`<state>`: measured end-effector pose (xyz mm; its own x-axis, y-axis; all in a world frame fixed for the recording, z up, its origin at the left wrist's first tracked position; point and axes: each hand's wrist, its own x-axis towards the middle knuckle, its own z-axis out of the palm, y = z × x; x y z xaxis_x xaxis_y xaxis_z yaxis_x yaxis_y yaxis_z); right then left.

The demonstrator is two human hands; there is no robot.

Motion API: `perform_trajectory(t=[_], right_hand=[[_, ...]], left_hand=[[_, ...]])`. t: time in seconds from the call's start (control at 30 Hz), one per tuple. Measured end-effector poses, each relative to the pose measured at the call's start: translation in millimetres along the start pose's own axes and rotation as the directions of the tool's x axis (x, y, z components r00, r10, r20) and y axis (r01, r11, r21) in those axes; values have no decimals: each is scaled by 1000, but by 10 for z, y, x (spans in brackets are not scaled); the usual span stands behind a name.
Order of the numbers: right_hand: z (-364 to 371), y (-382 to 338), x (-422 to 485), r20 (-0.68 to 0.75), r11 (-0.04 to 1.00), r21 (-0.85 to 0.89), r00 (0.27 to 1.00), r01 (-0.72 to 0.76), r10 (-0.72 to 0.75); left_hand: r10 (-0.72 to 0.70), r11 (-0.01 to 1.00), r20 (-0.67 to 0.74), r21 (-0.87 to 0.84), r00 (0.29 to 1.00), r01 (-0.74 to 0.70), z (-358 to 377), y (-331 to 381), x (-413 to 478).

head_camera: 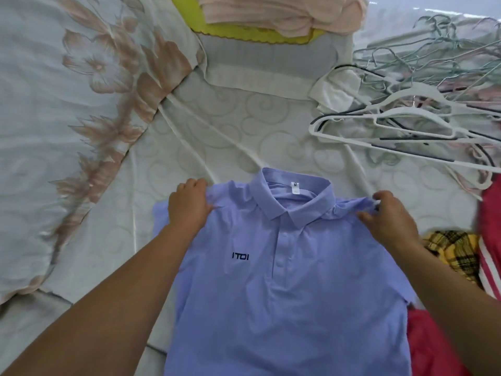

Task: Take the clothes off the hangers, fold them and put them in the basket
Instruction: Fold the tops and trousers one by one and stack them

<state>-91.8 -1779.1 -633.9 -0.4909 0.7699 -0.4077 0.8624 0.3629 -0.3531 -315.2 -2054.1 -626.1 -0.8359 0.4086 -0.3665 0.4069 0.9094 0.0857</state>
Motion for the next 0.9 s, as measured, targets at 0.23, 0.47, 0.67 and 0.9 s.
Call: perform_trajectory(t=[0.23, 0.47, 0.67, 0.9], right_hand=[[-270, 360, 134, 118, 995, -47, 989, -84, 89], [11, -37, 332, 180, 999, -32, 983, 24, -18], [-380, -162, 275, 336, 997, -62, 942, 40, -17], [-933, -490, 112, 257, 879, 476, 950, 33, -175]], left_hand=[[-102, 954, 229, -251, 968, 160, -1, -419, 286], [52, 919, 252, -391, 966, 53, -40, -51, 406], [91, 671, 389, -704, 917, 232, -421, -157, 324], [34, 627, 190, -769, 981, 127, -1064, -310, 18]])
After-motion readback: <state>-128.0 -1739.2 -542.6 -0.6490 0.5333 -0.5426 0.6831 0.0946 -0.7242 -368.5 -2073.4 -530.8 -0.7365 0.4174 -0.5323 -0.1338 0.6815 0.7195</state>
